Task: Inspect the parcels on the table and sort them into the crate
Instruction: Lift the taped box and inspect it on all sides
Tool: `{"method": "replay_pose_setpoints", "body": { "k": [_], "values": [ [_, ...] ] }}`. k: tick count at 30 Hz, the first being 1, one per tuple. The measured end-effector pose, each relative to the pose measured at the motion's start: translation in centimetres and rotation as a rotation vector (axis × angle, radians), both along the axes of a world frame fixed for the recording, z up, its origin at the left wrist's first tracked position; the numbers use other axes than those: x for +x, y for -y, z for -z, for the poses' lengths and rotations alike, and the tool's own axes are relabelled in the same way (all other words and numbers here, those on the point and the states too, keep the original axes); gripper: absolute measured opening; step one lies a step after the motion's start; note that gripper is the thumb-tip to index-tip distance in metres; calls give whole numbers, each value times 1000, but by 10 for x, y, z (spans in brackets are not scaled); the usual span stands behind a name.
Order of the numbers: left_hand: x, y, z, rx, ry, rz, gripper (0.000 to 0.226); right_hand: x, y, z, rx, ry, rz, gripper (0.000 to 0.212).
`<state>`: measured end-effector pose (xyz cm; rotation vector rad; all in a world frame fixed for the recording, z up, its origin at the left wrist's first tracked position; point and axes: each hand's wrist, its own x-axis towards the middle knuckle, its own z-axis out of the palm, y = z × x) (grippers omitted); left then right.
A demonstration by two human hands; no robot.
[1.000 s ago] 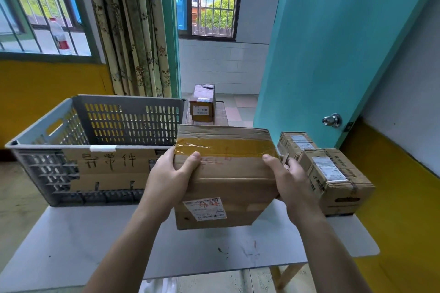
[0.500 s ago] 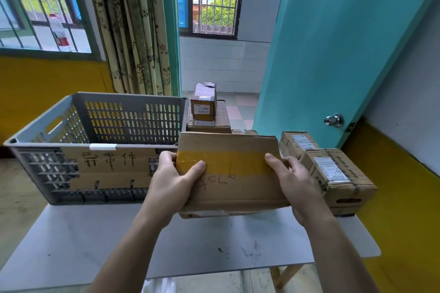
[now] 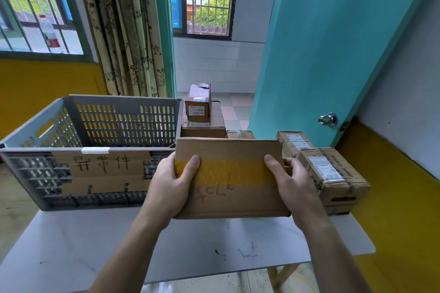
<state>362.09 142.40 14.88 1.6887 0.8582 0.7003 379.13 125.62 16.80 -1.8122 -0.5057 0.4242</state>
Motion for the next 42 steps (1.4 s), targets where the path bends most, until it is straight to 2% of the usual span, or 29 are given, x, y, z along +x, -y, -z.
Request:
{"method": "replay_pose_setpoints", "body": {
  "k": [3, 9, 14, 18, 21, 25, 29, 32, 35, 38, 39, 42],
  "values": [
    [1, 5, 2, 10, 41, -3, 37, -4, 1, -5, -16, 97, -7, 23],
    [2, 6, -2, -44, 60, -33, 61, -8, 6, 1, 43, 159, 3, 17],
    [-1, 6, 1, -54, 65, 2, 49, -13, 7, -1, 66, 121, -23, 11],
    [-4, 10, 4, 25, 78, -28, 49, -13, 8, 1, 15, 160, -33, 20],
    [-5, 13, 1, 32, 98, -21, 51, -11, 11, 8, 55, 154, -14, 27],
    [-4, 15, -6, -104, 94, -54, 62, -14, 11, 12, 123, 142, -20, 38],
    [-1, 8, -7, -171, 90, -117, 42, -15, 13, 14, 120, 129, -66, 29],
    [0, 9, -3, -173, 70, -104, 31, -15, 15, 10, 83, 82, -86, 44],
    [1, 12, 0, -159, 77, -105, 31, -12, 10, 9, 36, 76, -15, 43],
    [3, 14, 0, -184, 80, -49, 41, -7, 11, 9, 31, 79, 34, 34],
    [2, 14, -1, -196, 69, -33, 51, -8, 11, 9, 22, 78, 30, 31],
    [-1, 9, -3, -277, 69, -14, 82, -11, 12, 13, 45, 55, 5, 38]
  ]
}}
